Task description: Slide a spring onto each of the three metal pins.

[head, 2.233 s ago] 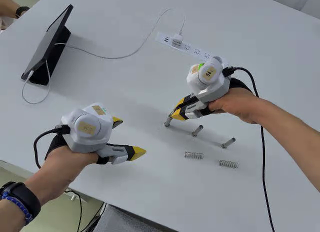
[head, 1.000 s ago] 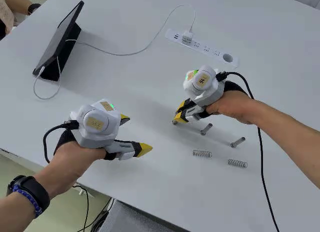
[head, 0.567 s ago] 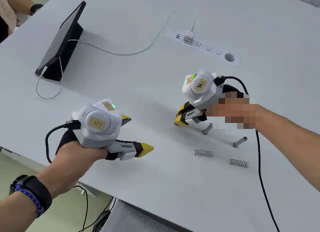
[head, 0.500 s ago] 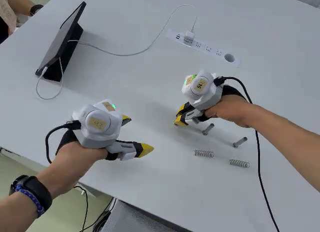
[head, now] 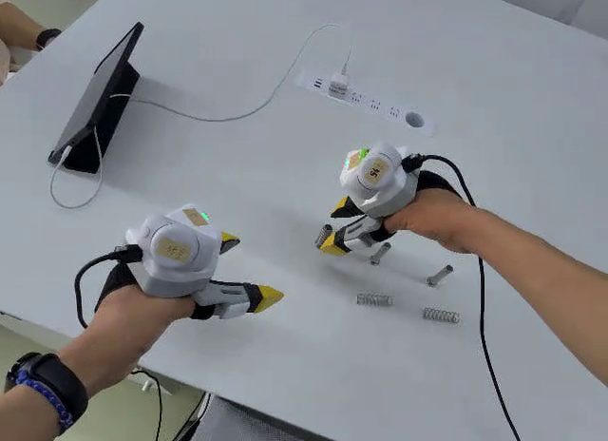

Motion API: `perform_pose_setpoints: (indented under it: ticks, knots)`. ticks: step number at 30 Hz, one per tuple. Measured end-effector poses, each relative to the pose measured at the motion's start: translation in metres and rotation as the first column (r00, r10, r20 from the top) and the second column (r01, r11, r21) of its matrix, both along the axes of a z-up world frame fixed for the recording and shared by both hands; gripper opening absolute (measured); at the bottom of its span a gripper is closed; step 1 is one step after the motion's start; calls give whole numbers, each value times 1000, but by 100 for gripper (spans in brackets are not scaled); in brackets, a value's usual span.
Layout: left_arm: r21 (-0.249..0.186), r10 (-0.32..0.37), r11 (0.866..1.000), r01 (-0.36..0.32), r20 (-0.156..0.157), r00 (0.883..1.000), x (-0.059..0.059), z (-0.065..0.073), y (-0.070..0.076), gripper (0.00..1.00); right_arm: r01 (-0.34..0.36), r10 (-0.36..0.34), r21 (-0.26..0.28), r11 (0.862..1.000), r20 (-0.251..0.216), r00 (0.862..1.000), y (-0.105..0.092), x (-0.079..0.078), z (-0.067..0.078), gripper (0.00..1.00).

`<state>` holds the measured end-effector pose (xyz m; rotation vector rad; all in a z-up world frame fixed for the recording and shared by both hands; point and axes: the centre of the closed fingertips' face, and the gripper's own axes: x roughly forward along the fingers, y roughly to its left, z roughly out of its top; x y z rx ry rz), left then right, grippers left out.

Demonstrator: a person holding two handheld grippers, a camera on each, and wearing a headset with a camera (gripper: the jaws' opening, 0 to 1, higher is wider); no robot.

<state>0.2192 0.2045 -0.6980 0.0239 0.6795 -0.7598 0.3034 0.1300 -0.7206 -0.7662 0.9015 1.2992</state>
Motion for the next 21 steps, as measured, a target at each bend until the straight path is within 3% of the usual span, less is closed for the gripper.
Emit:
perform_pose_setpoints:
  ticks: [4,12,16,21]
  knots:
    - [0,-10,1000,10,2,1000,0,2,-3,64,29,-30,27,999,22,999,-3,0,10,49]
    - [-19,-18,1000,18,1,1000,0,6,-10,64,127,-131,95,987,42,990,-10,-1,26,53]
    - [-18,-23,1000,23,-2,1000,-3,6,-14,64,202,-210,150,968,36,977,-15,-5,34,57]
    - [-12,-35,999,35,-7,999,-7,5,-17,64,308,-320,221,925,20,947,-26,-6,40,60]
